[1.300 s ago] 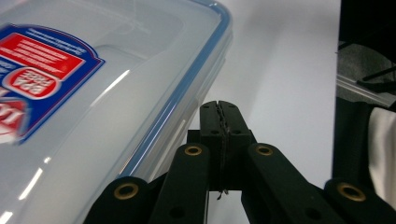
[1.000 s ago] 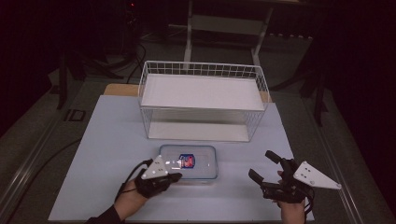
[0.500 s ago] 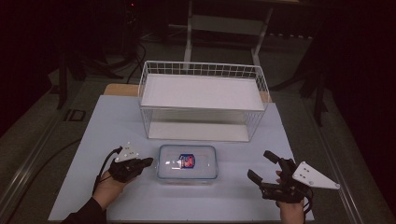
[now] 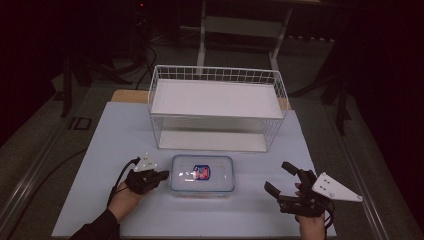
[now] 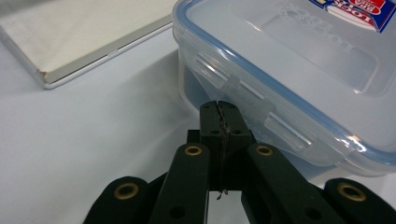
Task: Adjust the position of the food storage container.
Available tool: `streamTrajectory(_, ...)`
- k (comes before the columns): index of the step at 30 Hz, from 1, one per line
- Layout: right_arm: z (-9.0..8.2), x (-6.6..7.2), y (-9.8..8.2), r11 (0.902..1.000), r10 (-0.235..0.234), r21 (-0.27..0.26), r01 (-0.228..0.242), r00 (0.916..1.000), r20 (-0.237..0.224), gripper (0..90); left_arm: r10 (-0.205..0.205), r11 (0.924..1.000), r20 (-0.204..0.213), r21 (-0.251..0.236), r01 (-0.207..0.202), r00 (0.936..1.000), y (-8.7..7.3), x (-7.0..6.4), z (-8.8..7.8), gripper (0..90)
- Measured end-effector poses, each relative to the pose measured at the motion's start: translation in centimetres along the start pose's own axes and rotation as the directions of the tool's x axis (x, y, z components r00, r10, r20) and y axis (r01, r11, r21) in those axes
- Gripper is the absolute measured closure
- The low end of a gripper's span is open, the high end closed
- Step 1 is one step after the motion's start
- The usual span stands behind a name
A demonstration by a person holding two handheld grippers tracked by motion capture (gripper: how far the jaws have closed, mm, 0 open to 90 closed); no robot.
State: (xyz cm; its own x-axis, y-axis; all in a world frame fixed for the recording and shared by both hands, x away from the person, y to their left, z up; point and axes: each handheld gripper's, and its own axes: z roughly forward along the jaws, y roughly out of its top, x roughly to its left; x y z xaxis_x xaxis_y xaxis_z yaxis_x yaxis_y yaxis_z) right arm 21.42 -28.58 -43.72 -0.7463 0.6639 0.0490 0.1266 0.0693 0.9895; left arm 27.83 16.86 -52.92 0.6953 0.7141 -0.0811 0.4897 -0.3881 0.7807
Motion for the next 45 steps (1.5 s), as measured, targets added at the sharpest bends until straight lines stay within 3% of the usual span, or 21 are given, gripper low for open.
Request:
streamTrajectory(16, 0.1, 0.1, -0.1, 0.9999, -0.002, 0.014, 0.002, 1.0, -0.008, 12.8, 0.012, 0.9999, 0.058, -0.003, -0.012, 0.9982, 1.8, -1.6, 2.5, 89.7)
streamTrajectory(23, 0.1, 0.1, -0.1, 0.9999, -0.002, 0.014, 0.002, 1.0, -0.009, 12.9, 0.037, 0.9993, 0.075, 0.002, -0.037, 0.9965, 2.5, -2.4, 3.5, 89.6)
streamTrajectory(31, 0.2, 0.1, -0.2, 0.9997, -0.001, 0.024, 0.002, 0.9999, -0.017, 12.9, 0.021, 0.9997, 0.079, 0.012, -0.022, 0.9966, 2.7, -2.3, 3.4, 87.9)
streamTrajectory(34, 0.3, 0.1, -0.2, 0.9993, -0.011, 0.034, 0.012, 0.9997, -0.021, 12.7, -0.028, 0.9995, 0.087, -0.011, 0.029, 0.9958, 2.9, -1.9, 2.4, 65.8)
streamTrajectory(37, 0.5, 0.1, -0.4, 0.9982, -0.03, 0.052, 0.031, 0.9994, -0.017, 12.3, -0.071, 0.9961, 0.113, -0.044, 0.077, 0.9911, 3.4, -1.6, 1.1, 44.2)
streamTrajectory(39, 0.7, 0.1, -0.4, 0.9968, -0.05, 0.062, 0.051, 0.9987, -0.008, 12.2, -0.083, 0.9925, 0.172, -0.075, 0.097, 0.9815, 3.8, -1.6, 0.1, 34.7)
streamTrajectory(41, 0.9, 0.1, -0.4, 0.9956, -0.064, 0.069, 0.064, 0.998, 0.0, 12.2, -0.083, 0.9905, 0.201, -0.092, 0.103, 0.9761, 4.4, -1.9, -0.7, 16.3)
streamTrajectory(45, 1.4, 0.2, -0.2, 0.9928, -0.084, 0.086, 0.083, 0.9965, 0.004, 11.3, -0.089, 0.9765, 0.245, -0.17, 0.133, 0.9655, 5.8, -2.6, -2.4, 3.6)
